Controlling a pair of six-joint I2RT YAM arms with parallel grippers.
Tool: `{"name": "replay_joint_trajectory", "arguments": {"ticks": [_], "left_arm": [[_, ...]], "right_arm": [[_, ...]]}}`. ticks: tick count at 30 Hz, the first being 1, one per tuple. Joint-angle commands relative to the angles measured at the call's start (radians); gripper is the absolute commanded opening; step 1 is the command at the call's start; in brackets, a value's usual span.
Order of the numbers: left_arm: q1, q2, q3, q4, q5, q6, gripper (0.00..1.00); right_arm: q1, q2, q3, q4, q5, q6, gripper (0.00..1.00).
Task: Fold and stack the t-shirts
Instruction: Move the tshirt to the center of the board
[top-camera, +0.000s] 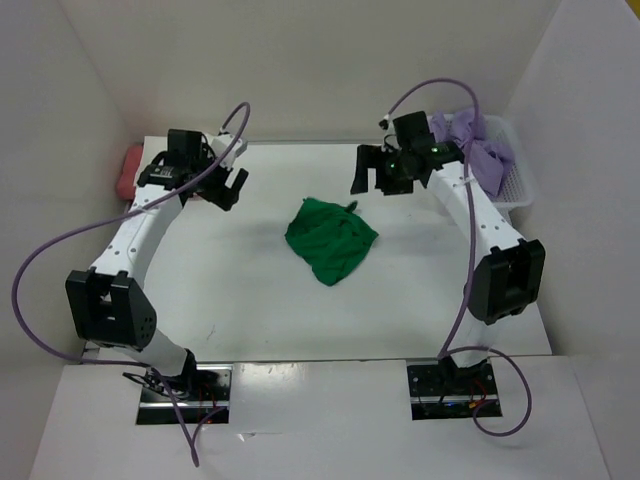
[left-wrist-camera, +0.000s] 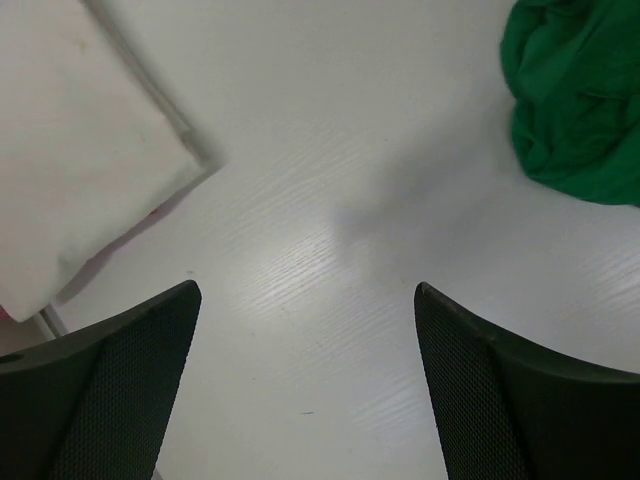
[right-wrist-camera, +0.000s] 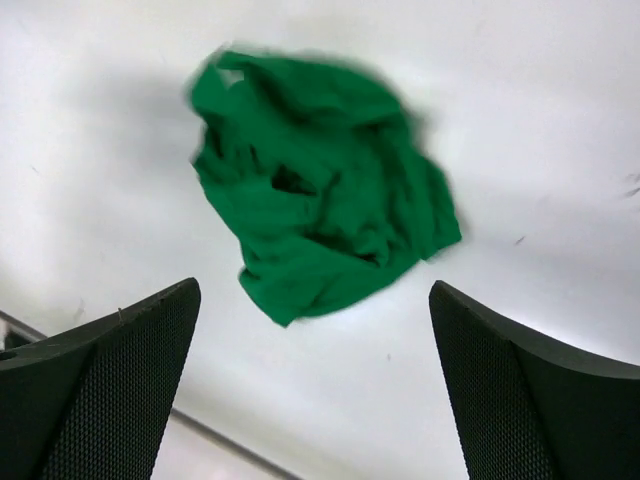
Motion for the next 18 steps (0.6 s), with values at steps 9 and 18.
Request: {"name": "replay_joint_trajectory", "arguments": {"ticks": [9,18], "left_arm": [[-0.067,0.003,-0.092,-0.036,0.101,0.030,0.94],[-0.125,0.072,-0.081,-0.054,0.190,0.021,0.95]], "right_arm": [[0.196,-0.001,-0.191,0.087,0.249,0.089,1.00],[0.197,0.201,-0.218,0.219,0.185,0.158,0.70]]}}
